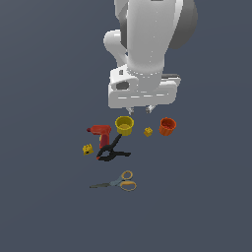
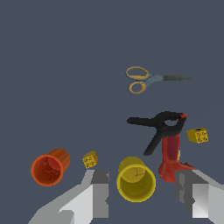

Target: Pick up a designated object from a clutter of objects.

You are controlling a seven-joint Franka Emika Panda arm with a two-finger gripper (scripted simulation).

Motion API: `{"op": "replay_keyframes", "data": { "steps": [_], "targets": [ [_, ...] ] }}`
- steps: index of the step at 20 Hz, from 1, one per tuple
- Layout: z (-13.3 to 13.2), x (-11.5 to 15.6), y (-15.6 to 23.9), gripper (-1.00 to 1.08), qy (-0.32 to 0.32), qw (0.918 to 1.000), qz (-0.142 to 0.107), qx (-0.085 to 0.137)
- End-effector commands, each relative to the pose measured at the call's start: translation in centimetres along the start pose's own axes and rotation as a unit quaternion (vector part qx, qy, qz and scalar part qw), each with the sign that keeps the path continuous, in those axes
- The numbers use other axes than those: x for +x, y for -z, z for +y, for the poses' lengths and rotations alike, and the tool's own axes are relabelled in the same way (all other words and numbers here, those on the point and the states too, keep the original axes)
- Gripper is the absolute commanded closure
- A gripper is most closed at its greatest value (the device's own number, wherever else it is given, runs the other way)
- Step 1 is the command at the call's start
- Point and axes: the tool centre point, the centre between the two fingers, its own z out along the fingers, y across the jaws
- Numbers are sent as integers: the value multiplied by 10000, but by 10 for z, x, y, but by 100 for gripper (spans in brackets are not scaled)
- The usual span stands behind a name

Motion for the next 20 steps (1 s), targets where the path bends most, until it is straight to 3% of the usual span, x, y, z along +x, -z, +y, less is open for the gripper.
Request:
{"op": "replay_keyframes", "data": {
  "steps": [1, 11, 20],
  "targets": [
    [-2, 0, -2, -20, -51, 10000, -3, -11],
    [-20, -6, -24, -20, -539, 9985, -19, -108],
    [-47, -17, -55, -20, -1239, 9920, -13, -238]
  ]
}}
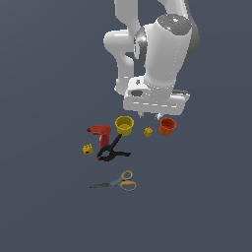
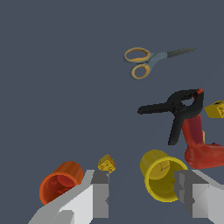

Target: Pick up a designated object from a clutter of objects.

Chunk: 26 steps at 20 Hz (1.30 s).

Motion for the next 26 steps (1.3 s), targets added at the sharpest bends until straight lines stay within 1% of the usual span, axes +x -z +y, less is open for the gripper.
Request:
{"op": "replay_keyframes", "data": {
  "steps": [1, 7, 13, 19, 26],
  "targets": [
    [-7, -5, -8, -20, -204, 9998, 7, -34],
    [-23, -19, -28, -20, -673, 9977, 28, -104],
    [-39, -34, -47, -20, -1132, 9934, 57, -160],
    [-54, -51, -66, -20, -1581, 9872, 91, -201],
    [-70, -73, -87, -20, -2092, 9775, 130, -230]
  ]
}}
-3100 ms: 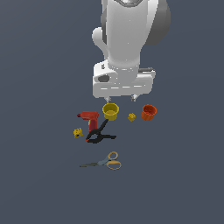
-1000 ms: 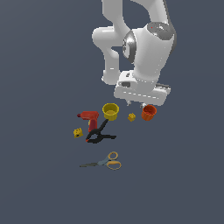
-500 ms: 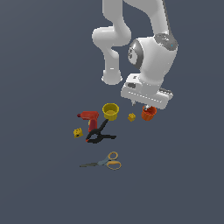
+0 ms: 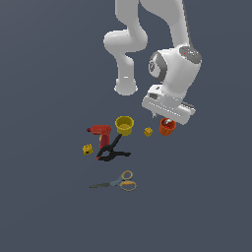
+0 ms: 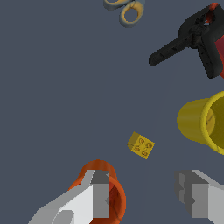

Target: Pick up a designated object from a clutter of objects.

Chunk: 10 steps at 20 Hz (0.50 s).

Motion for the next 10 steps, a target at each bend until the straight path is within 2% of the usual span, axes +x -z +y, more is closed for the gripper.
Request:
{"op": "replay_keyframes", "data": {
  "steps": [1, 10],
  "targets": [
    [-2, -10, -7, -20, -191, 9998, 12, -6],
    [-8, -47, -31, -20, -847, 9964, 40, -14]
  ]
}}
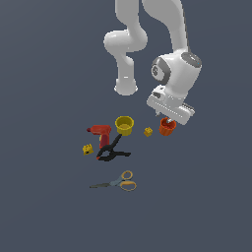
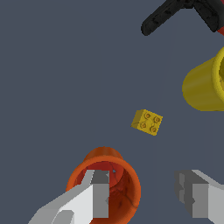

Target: Pick up a designated object from a clutter of objects.

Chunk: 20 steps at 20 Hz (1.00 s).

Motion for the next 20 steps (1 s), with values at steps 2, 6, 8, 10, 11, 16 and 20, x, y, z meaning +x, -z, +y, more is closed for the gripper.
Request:
{"op": "replay_keyframes", "data": {
  "steps": [2, 6, 8, 10, 11, 16, 20],
  "targets": [
    [1, -15, -9, -20, -259, 9997, 7, 2],
    [2, -31, -18, -20, -533, 9986, 8, 6],
    [3, -38, -22, -20, -649, 9979, 7, 8],
    [4, -44, -25, -20, -750, 9972, 5, 11],
    [4, -47, -26, -20, -795, 9968, 4, 12],
    [6, -57, -32, -20, -966, 9953, -1, 16],
    [6, -62, -34, -20, -1038, 9946, -4, 18]
  ]
}}
